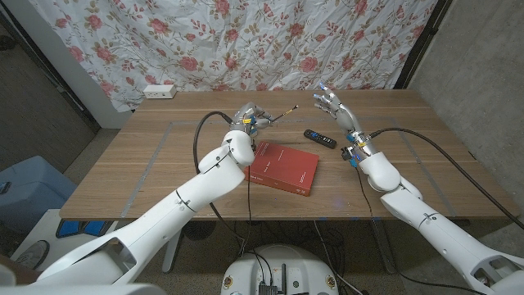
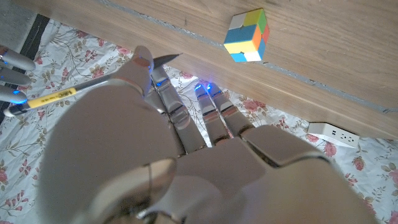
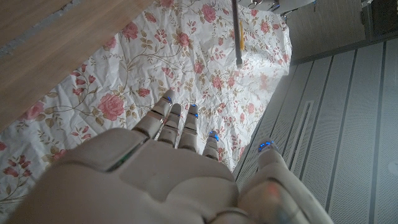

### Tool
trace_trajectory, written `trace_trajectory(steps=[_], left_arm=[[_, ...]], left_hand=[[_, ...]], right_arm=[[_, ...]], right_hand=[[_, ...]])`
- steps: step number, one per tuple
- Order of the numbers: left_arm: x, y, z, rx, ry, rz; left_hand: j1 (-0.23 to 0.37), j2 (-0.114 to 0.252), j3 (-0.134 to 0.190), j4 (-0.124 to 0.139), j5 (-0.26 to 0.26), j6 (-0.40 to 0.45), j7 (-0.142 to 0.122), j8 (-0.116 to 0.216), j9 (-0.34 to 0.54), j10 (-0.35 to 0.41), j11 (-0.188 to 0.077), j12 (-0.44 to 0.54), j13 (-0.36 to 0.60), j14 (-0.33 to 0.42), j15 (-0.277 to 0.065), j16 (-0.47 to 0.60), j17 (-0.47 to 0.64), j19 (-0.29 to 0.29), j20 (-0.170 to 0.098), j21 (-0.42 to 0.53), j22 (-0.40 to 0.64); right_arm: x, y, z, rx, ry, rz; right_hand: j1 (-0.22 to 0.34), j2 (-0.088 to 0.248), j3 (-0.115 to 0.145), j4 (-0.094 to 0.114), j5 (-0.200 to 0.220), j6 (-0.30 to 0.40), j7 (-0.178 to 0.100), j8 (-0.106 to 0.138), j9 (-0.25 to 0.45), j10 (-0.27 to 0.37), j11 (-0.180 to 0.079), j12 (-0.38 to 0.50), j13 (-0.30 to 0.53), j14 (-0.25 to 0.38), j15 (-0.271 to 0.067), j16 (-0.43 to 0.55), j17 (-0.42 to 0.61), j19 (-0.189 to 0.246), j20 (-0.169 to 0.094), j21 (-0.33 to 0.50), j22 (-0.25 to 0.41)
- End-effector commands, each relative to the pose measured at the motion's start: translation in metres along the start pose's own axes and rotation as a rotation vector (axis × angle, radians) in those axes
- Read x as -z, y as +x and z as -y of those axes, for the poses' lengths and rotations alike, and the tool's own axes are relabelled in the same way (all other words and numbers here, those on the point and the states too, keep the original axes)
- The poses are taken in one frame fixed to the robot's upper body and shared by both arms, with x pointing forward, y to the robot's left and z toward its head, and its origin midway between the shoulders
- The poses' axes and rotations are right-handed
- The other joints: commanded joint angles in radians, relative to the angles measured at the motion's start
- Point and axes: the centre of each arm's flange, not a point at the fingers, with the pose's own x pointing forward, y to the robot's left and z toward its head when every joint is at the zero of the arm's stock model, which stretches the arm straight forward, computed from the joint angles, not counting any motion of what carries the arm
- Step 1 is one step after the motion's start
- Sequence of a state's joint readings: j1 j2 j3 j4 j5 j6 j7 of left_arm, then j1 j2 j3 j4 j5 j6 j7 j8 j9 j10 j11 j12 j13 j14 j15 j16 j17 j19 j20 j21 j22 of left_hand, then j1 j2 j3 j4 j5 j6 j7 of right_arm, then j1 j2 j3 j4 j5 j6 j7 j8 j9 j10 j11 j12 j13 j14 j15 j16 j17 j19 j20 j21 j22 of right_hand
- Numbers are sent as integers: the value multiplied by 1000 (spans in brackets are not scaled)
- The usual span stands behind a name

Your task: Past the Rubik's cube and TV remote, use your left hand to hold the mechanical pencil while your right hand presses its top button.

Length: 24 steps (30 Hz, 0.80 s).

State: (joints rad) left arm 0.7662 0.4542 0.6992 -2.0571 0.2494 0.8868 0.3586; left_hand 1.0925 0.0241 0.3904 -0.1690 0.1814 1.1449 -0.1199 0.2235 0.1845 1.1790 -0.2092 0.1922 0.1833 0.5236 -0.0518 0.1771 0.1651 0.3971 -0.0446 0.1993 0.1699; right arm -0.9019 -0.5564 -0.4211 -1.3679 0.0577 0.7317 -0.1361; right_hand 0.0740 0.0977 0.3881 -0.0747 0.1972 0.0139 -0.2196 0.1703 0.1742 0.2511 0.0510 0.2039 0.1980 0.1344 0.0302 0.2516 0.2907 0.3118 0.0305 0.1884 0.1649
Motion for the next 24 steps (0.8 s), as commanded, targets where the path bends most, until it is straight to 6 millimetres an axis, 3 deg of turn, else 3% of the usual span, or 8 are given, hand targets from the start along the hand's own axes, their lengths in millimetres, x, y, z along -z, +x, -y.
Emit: trace_trajectory(steps=[1, 7, 10, 13, 24], left_arm=[[-1, 2, 9, 14, -129, -32], [0, 1, 11, 25, -183, -47], [1, 1, 12, 30, -205, -58], [0, 1, 12, 39, -217, -61], [0, -3, 11, 58, -225, -109]], left_hand=[[4, 8, -5, -2, 7, 5, 10, -1, 2, 22, -14, 4, 4, 4, -163, 0, 2, 8, -41, 0, 3], [3, 8, -7, -1, 7, 1, 10, -4, 2, 21, -14, 3, 4, 4, -161, 0, 2, 9, -39, 1, 4], [3, 9, -8, -1, 7, 1, 11, -4, 2, 20, -14, 2, 4, 4, -161, 0, 2, 10, -39, 1, 4], [3, 9, -9, 0, 7, 1, 10, -4, 3, 20, -14, 2, 4, 4, -160, 0, 2, 12, -37, 2, 4], [3, 11, -11, 0, 8, 0, 16, -6, 3, 21, -14, 2, 4, 5, -159, 0, 1, 17, -33, 3, 4]], right_arm=[[1, 3, -4, 0, -75, 15], [1, 4, -6, 21, -134, 22], [1, 5, -6, 26, -153, 30], [1, 6, -7, 33, -170, 32], [-2, 6, -6, 11, -234, 40]], right_hand=[[10, 24, 0, -5, -1, -5, -1, 6, 4, -17, -2, -6, 2, -2, 7, 2, 2, 2, 1, -2, 3], [7, 17, -4, -7, 0, 3, 0, 14, 4, -27, 8, -8, 1, -16, 21, -6, 2, -8, 4, -5, 3], [5, 16, -5, -8, 1, 16, 0, 19, 5, -41, 18, -12, -1, -34, 33, -14, 1, -34, 11, -10, 3], [9, 13, -4, -14, 2, 25, 0, 22, 5, -75, 27, -22, -3, -52, 45, -23, -1, -51, 17, -11, 3], [40, 3, 7, -44, 2, 29, 0, 23, 6, -110, 46, -24, -5, -70, 71, -35, -10, -68, 32, -10, 2]])
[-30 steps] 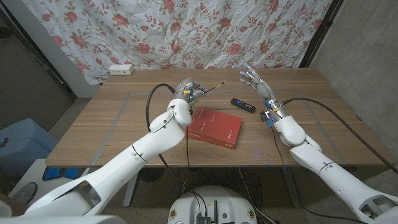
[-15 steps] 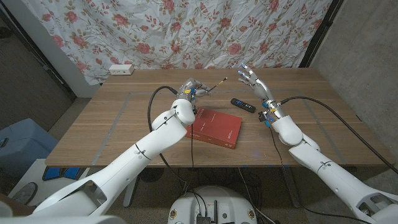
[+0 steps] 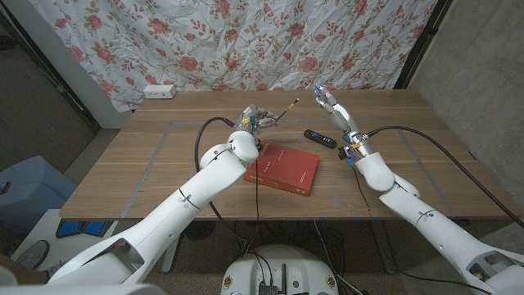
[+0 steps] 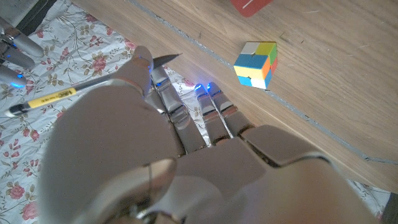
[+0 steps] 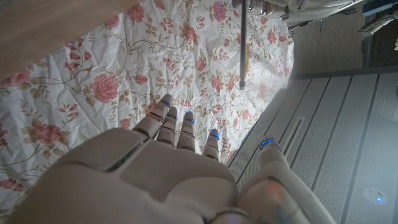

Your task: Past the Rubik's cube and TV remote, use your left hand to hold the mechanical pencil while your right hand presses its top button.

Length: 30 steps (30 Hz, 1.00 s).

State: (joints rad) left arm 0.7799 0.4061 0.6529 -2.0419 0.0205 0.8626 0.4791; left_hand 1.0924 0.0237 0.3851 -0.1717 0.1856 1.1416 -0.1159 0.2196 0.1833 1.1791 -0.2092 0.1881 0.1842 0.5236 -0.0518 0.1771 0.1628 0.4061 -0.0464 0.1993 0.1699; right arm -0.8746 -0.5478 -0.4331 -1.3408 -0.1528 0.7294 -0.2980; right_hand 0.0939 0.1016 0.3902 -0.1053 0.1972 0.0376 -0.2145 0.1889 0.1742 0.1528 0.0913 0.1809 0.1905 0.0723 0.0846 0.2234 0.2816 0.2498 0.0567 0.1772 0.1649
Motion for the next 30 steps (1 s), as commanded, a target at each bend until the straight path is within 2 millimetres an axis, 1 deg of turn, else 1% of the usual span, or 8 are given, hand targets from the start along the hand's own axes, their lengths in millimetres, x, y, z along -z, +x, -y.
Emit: trace_trajectory(steps=[1, 6, 11, 20, 30], left_arm=[[0, -5, 0, 21, -27, -51], [0, -7, -2, 34, -14, -63], [0, -8, -4, 38, -9, -71], [-1, -5, -5, 48, -11, -64], [-2, -3, -4, 48, -15, -62]], left_hand=[[4, 12, -6, 2, 4, 3, 12, -2, 4, 21, -14, 6, 3, 5, -159, 0, 4, 9, -32, 4, 4], [4, 12, -7, 2, 4, 5, 13, -2, 5, 24, -14, 7, 3, 5, -157, 0, 3, 11, -31, 4, 4], [4, 12, -8, 2, 4, 5, 13, -3, 5, 24, -14, 6, 3, 6, -157, 1, 3, 12, -30, 5, 5], [4, 13, -10, 2, 5, 4, 15, -3, 5, 25, -14, 6, 3, 6, -156, 0, 3, 12, -28, 4, 5], [5, 14, -12, 2, 5, 4, 14, -5, 6, 24, -14, 5, 3, 6, -156, 0, 3, 12, -27, 4, 5]], right_arm=[[-3, 0, 0, -12, -86, 12], [-7, -2, 2, -23, -128, 22], [-10, -5, 3, -16, -154, 27], [-13, -7, 1, -30, -188, 37], [-15, -3, -2, -68, -221, 55]], right_hand=[[23, -1, 5, -15, 2, 6, -6, 4, 6, -15, 7, -1, 2, -8, 17, -7, -2, -7, 7, 2, 2], [32, -1, 9, -24, 1, 9, -6, 5, 7, -21, 18, 1, 2, -10, 27, -8, -4, -13, 12, 2, 2], [36, -1, 11, -27, 1, 11, -6, 6, 7, -25, 23, 1, 2, -8, 30, -7, -5, -15, 13, 3, 2], [43, 1, 14, -31, 0, 19, -6, 9, 8, -31, 27, 3, 1, -9, 37, -7, -5, -17, 18, 4, 2], [41, 3, 14, -30, -2, 39, -5, 14, 9, -35, 27, 5, 1, -13, 35, -7, -5, -21, 20, 5, 2]])
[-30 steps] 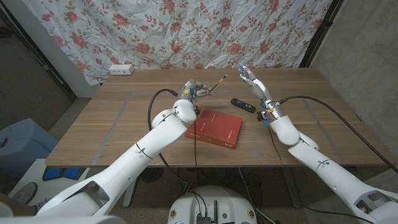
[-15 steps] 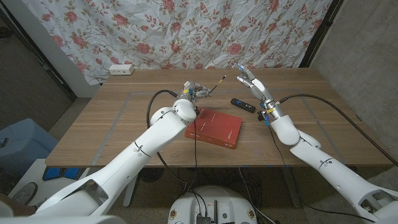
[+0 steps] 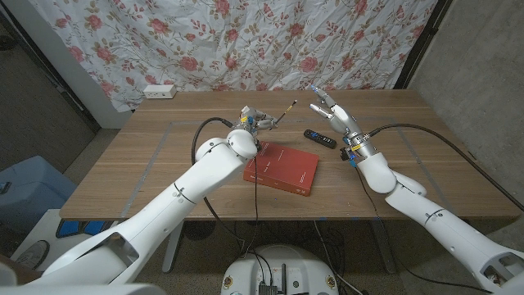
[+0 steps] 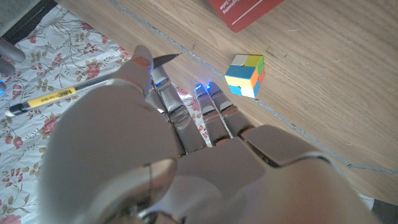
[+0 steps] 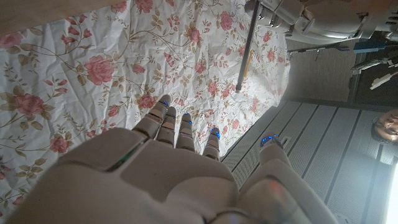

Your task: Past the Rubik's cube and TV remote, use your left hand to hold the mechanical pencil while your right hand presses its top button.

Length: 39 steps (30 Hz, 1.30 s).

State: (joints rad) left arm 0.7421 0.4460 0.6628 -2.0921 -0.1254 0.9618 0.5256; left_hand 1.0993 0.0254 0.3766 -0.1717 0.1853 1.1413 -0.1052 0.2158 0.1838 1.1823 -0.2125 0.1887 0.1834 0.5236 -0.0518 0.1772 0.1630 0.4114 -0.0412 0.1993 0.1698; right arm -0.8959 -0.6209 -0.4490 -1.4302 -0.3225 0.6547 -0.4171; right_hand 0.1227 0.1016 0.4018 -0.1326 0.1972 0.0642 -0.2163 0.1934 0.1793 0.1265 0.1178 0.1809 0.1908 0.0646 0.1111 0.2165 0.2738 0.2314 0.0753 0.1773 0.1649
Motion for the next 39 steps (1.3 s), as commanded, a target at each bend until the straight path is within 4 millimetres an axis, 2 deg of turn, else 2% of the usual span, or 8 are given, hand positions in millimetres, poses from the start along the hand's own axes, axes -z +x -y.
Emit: trace_trajectory(steps=[1, 39], left_arm=[[-1, 2, 0, 5, -1, 2], [3, -1, 5, 11, 7, -4]], left_hand=[[-2, 12, -4, 2, 6, 5, 4, 0, 6, 20, -10, 4, 4, 6, -156, 0, 3, 7, -32, 4, 5], [0, 14, -10, 2, 7, 5, 1, -3, 7, 19, -11, 3, 5, 4, -155, -1, 2, 4, -29, 2, 5]], right_arm=[[-5, 3, -2, -37, -52, 25], [-14, 9, -8, -112, -95, 43]], right_hand=[[11, 4, 2, -2, -2, 15, -3, 11, 4, -10, 1, 6, 1, -5, 9, 0, 3, -3, 2, 5, 2], [-6, 8, -4, 9, -3, 91, -3, 26, 6, -26, 4, 8, 1, -21, 14, 0, 7, -16, 5, 6, 3]])
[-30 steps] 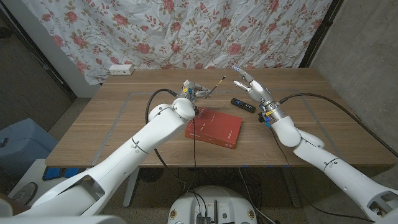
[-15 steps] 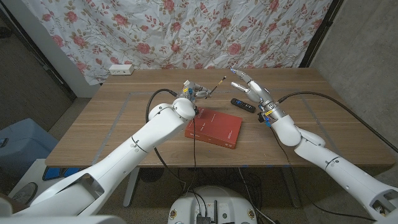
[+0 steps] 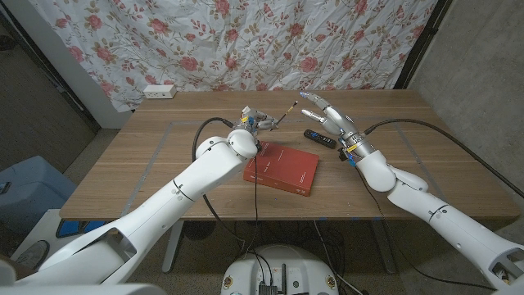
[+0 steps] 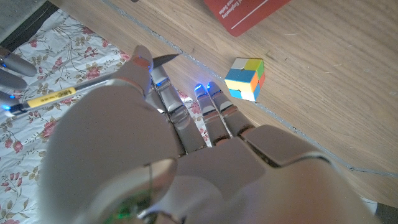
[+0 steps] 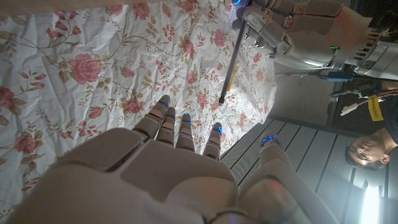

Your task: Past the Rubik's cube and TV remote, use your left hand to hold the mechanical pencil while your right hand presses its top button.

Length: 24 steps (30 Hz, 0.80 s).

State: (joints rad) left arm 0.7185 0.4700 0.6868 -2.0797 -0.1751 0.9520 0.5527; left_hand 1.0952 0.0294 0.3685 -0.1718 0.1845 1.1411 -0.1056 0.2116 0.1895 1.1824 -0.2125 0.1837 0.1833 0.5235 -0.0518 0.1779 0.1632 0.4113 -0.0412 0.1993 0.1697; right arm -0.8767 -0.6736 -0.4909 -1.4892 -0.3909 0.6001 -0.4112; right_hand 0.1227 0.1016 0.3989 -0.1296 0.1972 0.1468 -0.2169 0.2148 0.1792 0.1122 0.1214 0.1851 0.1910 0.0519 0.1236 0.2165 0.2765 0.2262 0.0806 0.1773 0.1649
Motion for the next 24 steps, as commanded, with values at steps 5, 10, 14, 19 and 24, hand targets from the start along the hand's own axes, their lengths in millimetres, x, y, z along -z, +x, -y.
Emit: trace_trajectory(steps=[5, 10, 14, 19, 24], left_arm=[[1, -3, 2, 1, 0, 0], [1, -3, 3, 2, 1, 5], [1, -3, 3, 1, 4, 7], [1, -3, 3, 0, 5, 5], [1, -3, 4, -1, 10, 10]], left_hand=[[5, 11, -3, 2, 8, 5, 1, 1, 1, 20, -11, 8, 5, 4, -155, -2, 2, 3, -30, 2, 6], [5, 11, -4, 2, 8, 4, 3, 0, 1, 20, -11, 7, 5, 4, -154, -2, 2, 3, -29, 2, 6], [5, 11, -5, 2, 8, 4, 2, 0, 2, 19, -11, 7, 5, 4, -154, -2, 2, 3, -29, 2, 6], [5, 11, -6, 2, 8, 3, 0, 0, 2, 18, -11, 6, 5, 3, -154, -2, 2, 3, -29, 2, 6], [5, 12, -7, 2, 8, 5, -1, 0, 2, 18, -11, 6, 5, 3, -154, -2, 2, 3, -29, 2, 6]], right_arm=[[-4, 2, -4, -40, -2, 4], [-4, 2, -5, -45, 2, 6], [-4, 3, -5, -52, -1, 5], [-4, 3, -5, -52, 5, 4], [-4, 3, -5, -56, 5, 4]], right_hand=[[-9, 8, -2, 8, -3, 16, -3, 4, 6, -18, -2, 3, 1, -14, -1, -2, 5, -14, -1, 5, 3], [-13, 8, -4, 9, -3, 25, -3, 5, 5, -22, -5, 3, 1, -18, -2, -2, 6, -14, -1, 6, 3], [-15, 8, -4, 10, -3, 30, -3, 4, 5, -24, -5, 4, 1, -19, -3, -2, 7, -13, 0, 7, 3], [-17, 8, -5, 11, -3, 36, -3, 4, 5, -26, -6, 4, 1, -19, -3, -1, 7, -13, 0, 8, 3], [-18, 8, -6, 12, -2, 40, -3, 4, 5, -28, -5, 4, 1, -19, -3, 0, 8, -13, 0, 8, 3]])
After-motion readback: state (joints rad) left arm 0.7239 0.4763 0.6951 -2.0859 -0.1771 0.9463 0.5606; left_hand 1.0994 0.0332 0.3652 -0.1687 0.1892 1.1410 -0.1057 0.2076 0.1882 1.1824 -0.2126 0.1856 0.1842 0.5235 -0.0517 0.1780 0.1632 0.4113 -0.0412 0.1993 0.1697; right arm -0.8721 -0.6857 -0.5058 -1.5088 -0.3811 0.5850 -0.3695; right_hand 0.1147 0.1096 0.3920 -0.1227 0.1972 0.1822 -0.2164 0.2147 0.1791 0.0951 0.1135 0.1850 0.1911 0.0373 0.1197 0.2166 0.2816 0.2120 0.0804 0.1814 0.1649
